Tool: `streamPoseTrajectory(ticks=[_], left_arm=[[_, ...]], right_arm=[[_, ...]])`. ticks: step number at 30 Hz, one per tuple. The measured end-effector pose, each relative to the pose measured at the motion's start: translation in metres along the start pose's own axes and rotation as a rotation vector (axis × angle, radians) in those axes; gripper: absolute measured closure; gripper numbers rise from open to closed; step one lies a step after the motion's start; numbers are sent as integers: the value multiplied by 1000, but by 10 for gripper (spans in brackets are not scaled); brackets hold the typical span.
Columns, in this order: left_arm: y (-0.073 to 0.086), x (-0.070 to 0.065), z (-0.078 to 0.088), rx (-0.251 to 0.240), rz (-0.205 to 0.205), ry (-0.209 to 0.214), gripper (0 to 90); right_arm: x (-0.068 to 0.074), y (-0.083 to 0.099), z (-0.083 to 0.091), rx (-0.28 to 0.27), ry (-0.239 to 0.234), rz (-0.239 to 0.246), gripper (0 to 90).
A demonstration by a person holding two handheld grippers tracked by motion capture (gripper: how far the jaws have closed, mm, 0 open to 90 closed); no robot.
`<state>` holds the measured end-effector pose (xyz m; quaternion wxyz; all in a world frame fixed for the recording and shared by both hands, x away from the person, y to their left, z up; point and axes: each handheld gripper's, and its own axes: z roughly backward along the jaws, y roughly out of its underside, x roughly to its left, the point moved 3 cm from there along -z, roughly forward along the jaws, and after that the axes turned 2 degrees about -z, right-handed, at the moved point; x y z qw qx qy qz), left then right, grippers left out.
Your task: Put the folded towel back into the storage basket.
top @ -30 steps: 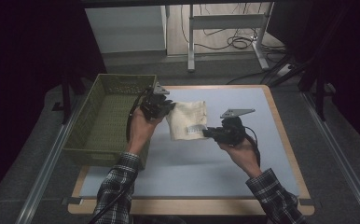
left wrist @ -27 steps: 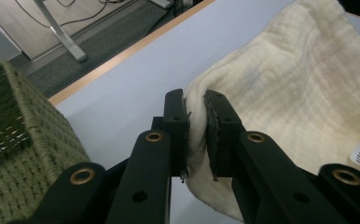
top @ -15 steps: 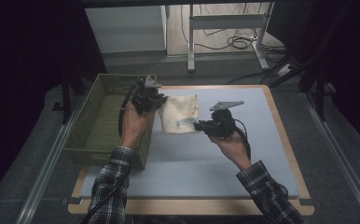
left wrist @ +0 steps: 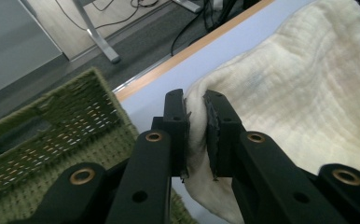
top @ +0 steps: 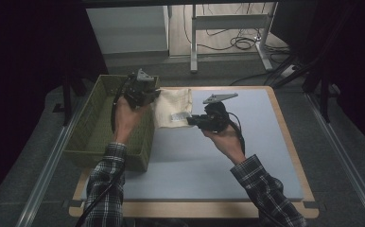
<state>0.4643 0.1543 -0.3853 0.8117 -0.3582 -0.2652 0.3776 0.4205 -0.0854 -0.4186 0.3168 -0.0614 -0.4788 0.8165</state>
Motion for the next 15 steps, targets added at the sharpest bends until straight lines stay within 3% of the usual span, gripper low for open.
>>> streamPoseTrajectory(ticks=[15], left_arm=[[11,28,27,26,2,-96,800]], right_arm=[[28,-22,-34,4,-51,39,816]])
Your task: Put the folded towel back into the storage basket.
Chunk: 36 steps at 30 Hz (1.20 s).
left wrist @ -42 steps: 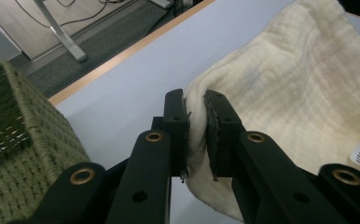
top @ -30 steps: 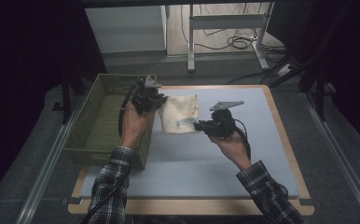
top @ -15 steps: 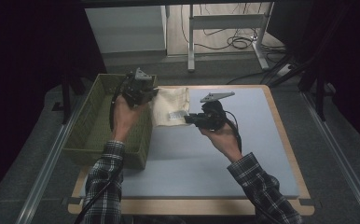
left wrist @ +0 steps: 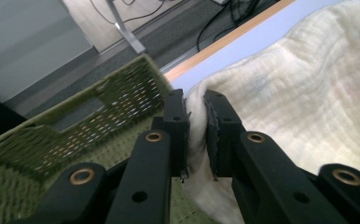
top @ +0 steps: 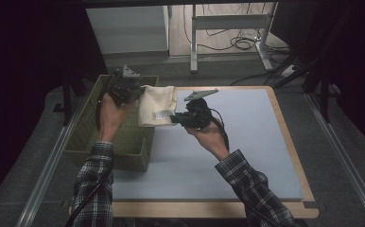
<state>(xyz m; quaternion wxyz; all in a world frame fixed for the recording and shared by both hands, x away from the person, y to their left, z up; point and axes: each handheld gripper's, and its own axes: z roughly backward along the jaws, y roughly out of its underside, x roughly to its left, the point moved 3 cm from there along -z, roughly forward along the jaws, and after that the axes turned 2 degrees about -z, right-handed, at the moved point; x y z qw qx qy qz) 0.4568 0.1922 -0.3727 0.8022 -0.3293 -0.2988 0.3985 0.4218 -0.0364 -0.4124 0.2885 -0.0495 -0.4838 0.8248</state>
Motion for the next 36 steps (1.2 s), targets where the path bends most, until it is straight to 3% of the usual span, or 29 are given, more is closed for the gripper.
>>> streamPoseTrajectory(ticks=[19,27,36], left_arm=[[48,39,21,62,48,-85,800],[79,55,26,107,69,-107,799],[106,62,25,135,87,-111,799]], right_arm=[[36,-13,-63,36,-51,32,815],[59,-13,-97,88,-75,58,815],[77,-10,-124,146,-86,77,814]])
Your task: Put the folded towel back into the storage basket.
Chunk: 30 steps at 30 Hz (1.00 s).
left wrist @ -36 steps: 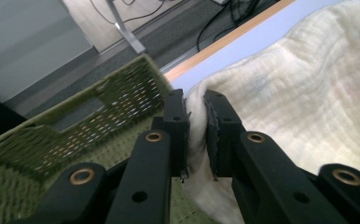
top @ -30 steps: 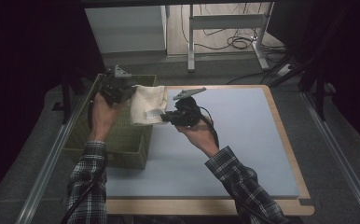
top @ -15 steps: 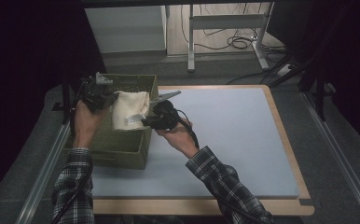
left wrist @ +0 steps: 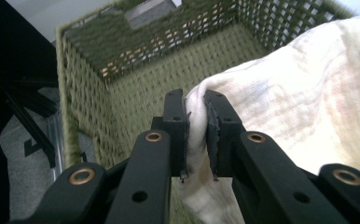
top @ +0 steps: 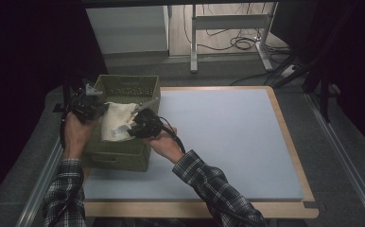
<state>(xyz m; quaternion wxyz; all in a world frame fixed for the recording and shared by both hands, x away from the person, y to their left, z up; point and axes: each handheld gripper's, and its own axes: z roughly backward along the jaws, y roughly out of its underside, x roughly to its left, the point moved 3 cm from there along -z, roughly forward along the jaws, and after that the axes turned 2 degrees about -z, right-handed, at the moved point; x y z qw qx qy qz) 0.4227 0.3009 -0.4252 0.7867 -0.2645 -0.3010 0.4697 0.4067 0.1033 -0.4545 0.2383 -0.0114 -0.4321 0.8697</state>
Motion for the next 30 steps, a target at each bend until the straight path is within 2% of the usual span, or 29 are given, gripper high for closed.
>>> streamPoseTrajectory(ticks=[5,11,18,19,20,21,24,25,30], left_arm=[[14,4,-6,21,2,4,798],[22,3,-11,24,3,15,795],[25,1,-16,34,-3,26,792],[25,1,-18,40,-8,28,791],[25,1,-18,40,-8,28,789],[26,0,-20,47,-13,35,788],[26,-1,-21,53,-16,38,786],[27,-2,-23,60,-21,43,785],[26,-4,-28,77,-32,50,782]], right_arm=[[7,-1,-15,47,3,24,813],[12,-2,-23,105,21,50,813],[15,-4,-29,167,54,86,813],[15,-4,-30,195,64,94,813],[15,-4,-30,195,64,94,813],[16,-5,-32,227,76,100,812],[17,-7,-33,255,83,103,811],[17,-8,-35,283,86,109,810],[20,-10,-38,321,90,101,805]])
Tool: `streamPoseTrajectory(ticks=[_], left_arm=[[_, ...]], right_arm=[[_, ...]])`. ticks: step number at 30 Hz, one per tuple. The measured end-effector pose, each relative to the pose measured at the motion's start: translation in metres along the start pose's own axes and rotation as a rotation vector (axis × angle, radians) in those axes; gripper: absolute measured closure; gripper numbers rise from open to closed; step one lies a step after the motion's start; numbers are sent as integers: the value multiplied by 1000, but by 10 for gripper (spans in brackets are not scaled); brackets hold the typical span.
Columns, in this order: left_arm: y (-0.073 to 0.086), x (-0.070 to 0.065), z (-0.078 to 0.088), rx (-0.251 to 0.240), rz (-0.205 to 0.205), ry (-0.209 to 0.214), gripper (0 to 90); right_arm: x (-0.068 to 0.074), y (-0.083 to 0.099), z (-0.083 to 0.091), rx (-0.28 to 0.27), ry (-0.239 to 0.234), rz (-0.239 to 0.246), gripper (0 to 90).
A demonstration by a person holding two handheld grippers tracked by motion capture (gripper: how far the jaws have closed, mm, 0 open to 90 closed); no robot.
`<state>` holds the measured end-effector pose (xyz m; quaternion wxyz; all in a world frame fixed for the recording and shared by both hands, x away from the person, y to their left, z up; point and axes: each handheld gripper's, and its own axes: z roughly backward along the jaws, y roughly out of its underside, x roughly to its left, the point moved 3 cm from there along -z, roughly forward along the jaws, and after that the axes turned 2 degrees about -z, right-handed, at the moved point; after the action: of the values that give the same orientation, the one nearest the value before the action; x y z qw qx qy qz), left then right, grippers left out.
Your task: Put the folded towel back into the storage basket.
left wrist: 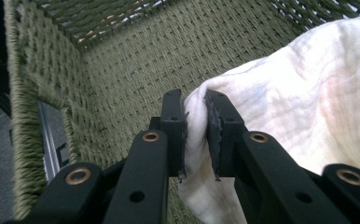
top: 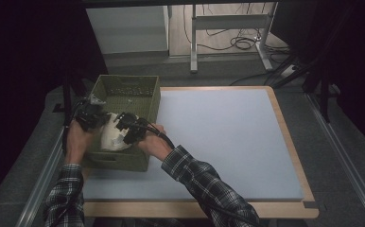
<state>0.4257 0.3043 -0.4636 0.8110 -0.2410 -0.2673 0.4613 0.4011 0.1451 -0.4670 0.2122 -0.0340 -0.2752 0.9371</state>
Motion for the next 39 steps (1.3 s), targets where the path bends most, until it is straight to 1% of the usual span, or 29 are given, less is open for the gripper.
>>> streamPoseTrajectory(ticks=[4,5,6,7,8,9,12,13,18,20,23,24,26,27,28,29,30,31,33,35,37,39], left_arm=[[-1,-3,-6,19,-7,7,770],[-1,-4,-8,27,-6,10,713],[-1,-4,-9,26,-5,5,692],[-2,-5,-10,20,3,8,692],[-2,-5,-10,17,7,8,654],[-3,-5,-10,12,10,8,636],[-4,-4,-8,-5,22,4,606],[-5,-3,-7,-10,28,2,588],[-5,-2,-5,-27,49,3,542],[-5,-2,-4,-30,55,5,505],[-5,-3,-4,-35,62,5,487],[-5,-3,-5,-37,67,7,459],[-4,-3,-4,-41,75,14,433],[-4,-3,-4,-45,82,13,417],[-4,-3,-4,-45,82,13,405],[-3,-3,-3,-51,93,20,393],[-3,-3,-3,-51,93,20,379],[-2,-2,-2,-55,105,31,368],[-2,-2,-2,-58,108,32,362],[-1,-2,-1,-59,110,28,332],[-2,-2,-1,-63,114,27,325],[-2,-2,0,-67,120,31,307]], right_arm=[[1,-1,-1,9,2,4,790],[1,-2,0,1,3,1,752],[1,-2,0,0,3,1,735],[1,-2,0,0,3,1,735],[0,-2,0,-11,4,-10,705],[-1,-2,0,-13,5,-13,704],[-5,-1,3,-33,5,-25,678],[-7,-1,6,-47,2,-40,653],[-12,0,14,-76,4,-44,634],[-12,1,17,-86,4,-33,608],[-13,2,19,-89,8,-23,590],[-13,4,20,-97,11,-21,575],[-14,4,21,-101,10,-19,564],[-14,5,22,-109,8,-16,538],[-14,5,22,-109,8,-16,538],[-15,7,24,-117,9,-13,506],[-15,7,24,-117,9,-13,506],[-17,8,26,-128,7,-11,478],[-17,8,26,-132,9,-12,467],[-19,10,29,-144,4,-15,428],[-20,11,29,-146,5,-16,418],[-22,13,32,-164,1,-11,397]])
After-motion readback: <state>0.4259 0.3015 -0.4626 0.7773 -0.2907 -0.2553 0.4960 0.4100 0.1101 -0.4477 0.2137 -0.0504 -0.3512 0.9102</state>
